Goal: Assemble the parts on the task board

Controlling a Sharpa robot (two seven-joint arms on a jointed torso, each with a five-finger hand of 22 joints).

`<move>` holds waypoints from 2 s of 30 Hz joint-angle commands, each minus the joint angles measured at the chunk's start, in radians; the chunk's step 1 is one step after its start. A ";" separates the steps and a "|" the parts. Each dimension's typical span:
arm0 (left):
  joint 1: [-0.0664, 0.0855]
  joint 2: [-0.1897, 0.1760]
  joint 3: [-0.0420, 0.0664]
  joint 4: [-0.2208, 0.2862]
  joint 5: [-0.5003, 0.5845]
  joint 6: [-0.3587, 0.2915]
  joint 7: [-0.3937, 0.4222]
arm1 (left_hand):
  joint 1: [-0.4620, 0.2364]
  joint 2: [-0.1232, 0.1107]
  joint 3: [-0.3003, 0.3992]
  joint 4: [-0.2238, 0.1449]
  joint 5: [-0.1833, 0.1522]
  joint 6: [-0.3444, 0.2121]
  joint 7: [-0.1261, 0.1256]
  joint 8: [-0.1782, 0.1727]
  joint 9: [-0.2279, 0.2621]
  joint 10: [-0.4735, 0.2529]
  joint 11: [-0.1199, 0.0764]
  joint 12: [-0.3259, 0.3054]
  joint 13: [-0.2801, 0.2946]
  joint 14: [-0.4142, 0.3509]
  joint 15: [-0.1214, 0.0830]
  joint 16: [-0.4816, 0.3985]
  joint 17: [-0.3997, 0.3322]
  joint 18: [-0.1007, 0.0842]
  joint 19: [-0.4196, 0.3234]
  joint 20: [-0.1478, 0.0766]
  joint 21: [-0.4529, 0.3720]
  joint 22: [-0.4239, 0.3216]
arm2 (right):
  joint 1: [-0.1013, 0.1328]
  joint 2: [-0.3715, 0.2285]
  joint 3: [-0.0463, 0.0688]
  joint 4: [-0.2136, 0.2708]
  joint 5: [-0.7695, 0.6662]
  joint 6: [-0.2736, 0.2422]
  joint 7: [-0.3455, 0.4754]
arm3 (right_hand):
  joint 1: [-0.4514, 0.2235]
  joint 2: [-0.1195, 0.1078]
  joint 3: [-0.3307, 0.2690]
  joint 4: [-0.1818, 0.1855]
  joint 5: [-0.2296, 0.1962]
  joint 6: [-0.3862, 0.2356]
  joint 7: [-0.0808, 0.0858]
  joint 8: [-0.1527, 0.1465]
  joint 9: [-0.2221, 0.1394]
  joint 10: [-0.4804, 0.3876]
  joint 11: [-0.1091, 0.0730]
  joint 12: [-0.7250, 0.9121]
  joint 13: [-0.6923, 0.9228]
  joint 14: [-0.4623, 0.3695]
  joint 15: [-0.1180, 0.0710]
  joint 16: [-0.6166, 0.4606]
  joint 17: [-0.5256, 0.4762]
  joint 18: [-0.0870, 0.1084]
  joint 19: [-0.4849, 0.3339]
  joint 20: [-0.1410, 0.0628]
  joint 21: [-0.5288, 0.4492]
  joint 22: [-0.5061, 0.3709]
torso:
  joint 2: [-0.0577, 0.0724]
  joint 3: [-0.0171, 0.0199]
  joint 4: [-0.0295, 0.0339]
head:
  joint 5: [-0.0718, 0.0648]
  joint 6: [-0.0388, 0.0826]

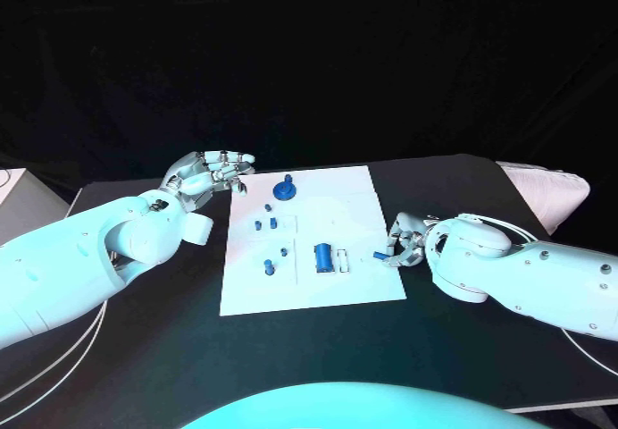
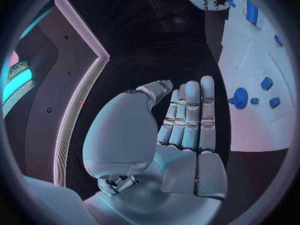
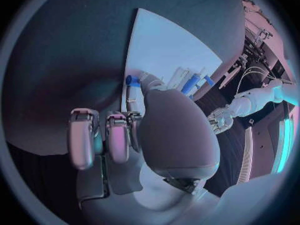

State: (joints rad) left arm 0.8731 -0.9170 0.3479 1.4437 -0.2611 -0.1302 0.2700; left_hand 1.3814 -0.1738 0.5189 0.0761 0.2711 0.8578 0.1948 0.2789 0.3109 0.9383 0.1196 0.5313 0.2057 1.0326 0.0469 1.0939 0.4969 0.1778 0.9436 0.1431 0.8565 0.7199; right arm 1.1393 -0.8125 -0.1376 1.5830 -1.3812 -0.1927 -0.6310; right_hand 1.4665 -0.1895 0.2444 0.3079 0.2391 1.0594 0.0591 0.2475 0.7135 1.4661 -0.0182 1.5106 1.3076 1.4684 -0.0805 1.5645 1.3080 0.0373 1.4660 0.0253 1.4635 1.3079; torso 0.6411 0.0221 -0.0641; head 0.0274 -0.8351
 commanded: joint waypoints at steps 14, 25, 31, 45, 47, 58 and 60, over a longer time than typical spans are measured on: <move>0.000 0.000 0.001 0.002 -0.001 0.014 0.003 | -0.008 0.014 0.001 0.011 0.006 -0.004 0.000 0.004 -0.002 -0.008 0.004 0.007 0.002 -0.002 0.004 -0.004 0.001 0.006 0.008 0.002 -0.006 -0.002 | -0.001 -0.011 -0.006 0.079 0.082 -0.066 0.033 | -0.060 -0.005 0.154 -0.033 0.153 0.017 -0.001 -0.004 -0.008 0.082 0.001 0.008 0.232 0.102 0.001 0.006 0.263 -0.019 0.086 0.001 0.007 0.239 | 0.000 -0.0004 0.0007 | 0.002 0.001; 0.000 0.000 0.001 0.003 -0.003 0.015 -0.001 | -0.001 0.019 0.007 0.009 0.008 -0.005 -0.001 0.005 -0.002 -0.009 0.002 0.008 0.002 -0.003 0.003 -0.005 0.001 0.007 0.009 0.001 -0.007 -0.003 | 0.019 0.020 -0.004 0.101 0.211 -0.115 0.049 | -0.084 0.000 0.171 -0.031 0.164 0.019 -0.002 0.000 -0.005 0.083 0.000 0.009 0.233 0.102 0.000 0.006 0.263 -0.019 0.086 0.000 0.006 0.238 | 0.000 -0.0006 0.0016 | 0.001 0.000; 0.000 0.001 0.001 0.002 -0.004 0.016 -0.002 | 0.017 0.024 0.019 -0.002 0.010 -0.005 -0.001 0.007 -0.002 -0.010 0.002 0.010 0.002 -0.004 0.001 -0.006 0.001 0.007 0.012 -0.001 -0.005 -0.001 | 0.022 0.046 -0.004 0.083 0.224 -0.108 0.034 | -0.097 -0.001 0.175 -0.030 0.165 0.021 -0.004 0.003 -0.003 0.084 -0.001 0.011 0.234 0.102 -0.001 0.006 0.263 -0.019 0.085 -0.001 0.005 0.238 | 0.000 -0.0023 0.0012 | 0.002 -0.003; 0.000 0.003 0.001 0.000 -0.005 0.017 -0.003 | 0.022 0.025 0.023 -0.007 0.010 -0.005 -0.001 0.007 -0.002 -0.011 0.002 0.011 0.002 -0.005 0.001 -0.007 0.000 0.007 0.012 -0.002 -0.003 0.001 | 0.020 0.098 -0.007 0.040 0.215 -0.055 -0.008 | -0.216 -0.004 0.180 -0.019 0.117 0.031 -0.007 0.017 0.003 0.088 -0.004 0.020 0.240 0.102 -0.003 0.006 0.263 -0.019 0.086 -0.003 0.007 0.239 | 0.001 0.0002 0.0020 | 0.002 -0.008; 0.000 0.003 0.001 0.000 -0.005 0.017 -0.003 | 0.022 0.025 0.023 -0.007 0.010 -0.005 -0.001 0.007 -0.002 -0.011 0.002 0.011 0.002 -0.005 0.001 -0.007 0.000 0.007 0.012 -0.002 -0.003 0.001 | 0.019 0.102 -0.007 0.038 0.214 -0.053 -0.009 | -0.225 -0.005 0.180 -0.020 0.113 0.032 -0.008 0.018 0.003 0.088 -0.004 0.020 0.240 0.102 -0.003 0.006 0.263 -0.019 0.086 -0.003 0.006 0.238 | 0.001 0.0004 0.0013 | 0.003 -0.009; 0.000 0.003 0.001 0.000 -0.009 0.019 -0.005 | 0.023 0.025 0.024 -0.008 0.010 -0.005 0.000 0.007 -0.003 -0.011 0.002 0.012 0.002 -0.005 0.001 -0.007 0.000 0.007 0.012 -0.002 -0.002 0.001 | 0.017 0.122 -0.008 0.017 0.200 -0.019 -0.026 | -0.289 -0.005 0.175 -0.019 0.066 0.036 -0.008 0.023 0.002 0.089 -0.005 0.023 0.242 0.102 -0.004 0.006 0.263 -0.019 0.085 -0.004 0.005 0.238 | 0.001 0.0007 0.0000 | 0.005 -0.013; 0.000 0.003 0.001 0.000 -0.009 0.019 -0.005 | 0.023 0.025 0.024 -0.008 0.010 -0.005 0.000 0.007 -0.003 -0.011 0.002 0.012 0.002 -0.005 0.001 -0.007 0.000 0.007 0.012 -0.002 -0.002 0.001 | 0.016 0.124 -0.009 0.016 0.200 -0.010 -0.027 | -0.290 -0.006 0.175 -0.019 0.066 0.036 -0.008 0.023 0.002 0.089 -0.005 0.023 0.242 0.102 -0.004 0.006 0.263 -0.019 0.085 -0.004 0.004 0.238 | 0.001 0.0008 -0.0008 | 0.006 -0.014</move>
State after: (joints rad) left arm 0.8728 -0.9155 0.3478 1.4420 -0.2644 -0.1276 0.2610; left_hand 1.3937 -0.1484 0.5370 0.0689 0.2756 0.8579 0.1948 0.2825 0.3094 0.9347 0.1234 0.5400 0.2063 1.0325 0.0469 1.0901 0.4969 0.1777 0.9507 0.1432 0.8530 0.7200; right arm 1.1568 -0.6911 -0.1459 1.5994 -1.1674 -0.2470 -0.6463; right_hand 1.1881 -0.1961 0.4213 0.2847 0.3090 1.0962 0.0510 0.2706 0.7160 1.4654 -0.0157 1.5312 1.3079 1.4646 -0.0770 1.5645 1.3075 0.0372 1.4660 0.0254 1.4678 1.3073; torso 0.6417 0.0232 -0.0639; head 0.0325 -0.8483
